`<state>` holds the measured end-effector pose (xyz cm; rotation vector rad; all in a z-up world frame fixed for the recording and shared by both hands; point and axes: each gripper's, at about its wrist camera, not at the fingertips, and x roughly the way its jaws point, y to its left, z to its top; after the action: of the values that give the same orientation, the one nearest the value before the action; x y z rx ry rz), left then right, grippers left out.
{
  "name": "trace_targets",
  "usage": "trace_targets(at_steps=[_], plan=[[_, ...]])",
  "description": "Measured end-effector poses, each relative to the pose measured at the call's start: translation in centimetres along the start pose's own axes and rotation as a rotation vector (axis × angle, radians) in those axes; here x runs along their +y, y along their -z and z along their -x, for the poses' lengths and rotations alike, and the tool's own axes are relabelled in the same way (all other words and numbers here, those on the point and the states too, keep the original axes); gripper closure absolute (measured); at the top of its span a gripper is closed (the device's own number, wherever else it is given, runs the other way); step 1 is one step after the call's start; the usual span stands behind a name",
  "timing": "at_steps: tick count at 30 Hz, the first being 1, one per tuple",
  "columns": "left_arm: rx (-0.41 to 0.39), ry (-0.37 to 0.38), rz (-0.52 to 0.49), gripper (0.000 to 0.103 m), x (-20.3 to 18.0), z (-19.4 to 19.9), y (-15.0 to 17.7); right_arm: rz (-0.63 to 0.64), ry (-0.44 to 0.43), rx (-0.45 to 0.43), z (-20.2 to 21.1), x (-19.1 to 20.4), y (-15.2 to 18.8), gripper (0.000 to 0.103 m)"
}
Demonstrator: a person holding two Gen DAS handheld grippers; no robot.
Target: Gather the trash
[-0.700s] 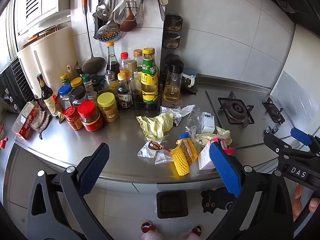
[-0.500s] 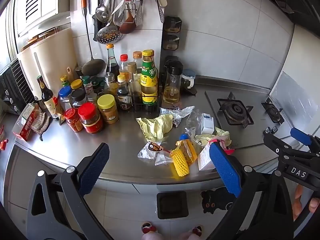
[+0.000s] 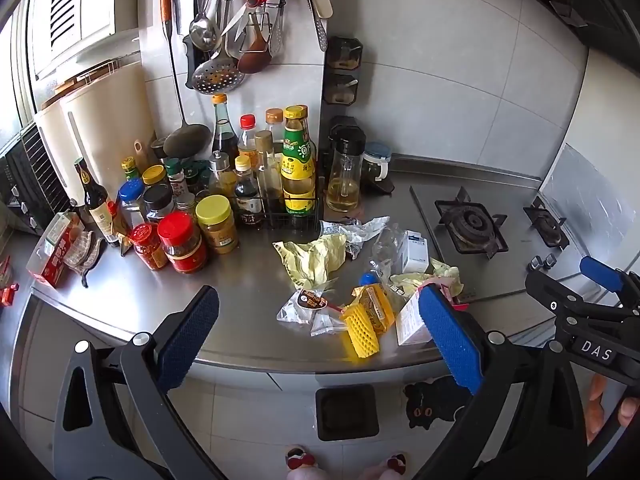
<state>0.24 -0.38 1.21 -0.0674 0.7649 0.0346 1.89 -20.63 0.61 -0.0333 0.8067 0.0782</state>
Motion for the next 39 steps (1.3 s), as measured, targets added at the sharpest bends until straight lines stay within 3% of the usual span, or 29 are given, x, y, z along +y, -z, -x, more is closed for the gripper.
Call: trace_targets(at_steps=[39], plan=[[0.004, -0.01, -0.015, 0.008, 0.1, -1.3, -0.8, 0.014, -0.01, 0.001, -1.1, 0.6, -1.0, 0.003]])
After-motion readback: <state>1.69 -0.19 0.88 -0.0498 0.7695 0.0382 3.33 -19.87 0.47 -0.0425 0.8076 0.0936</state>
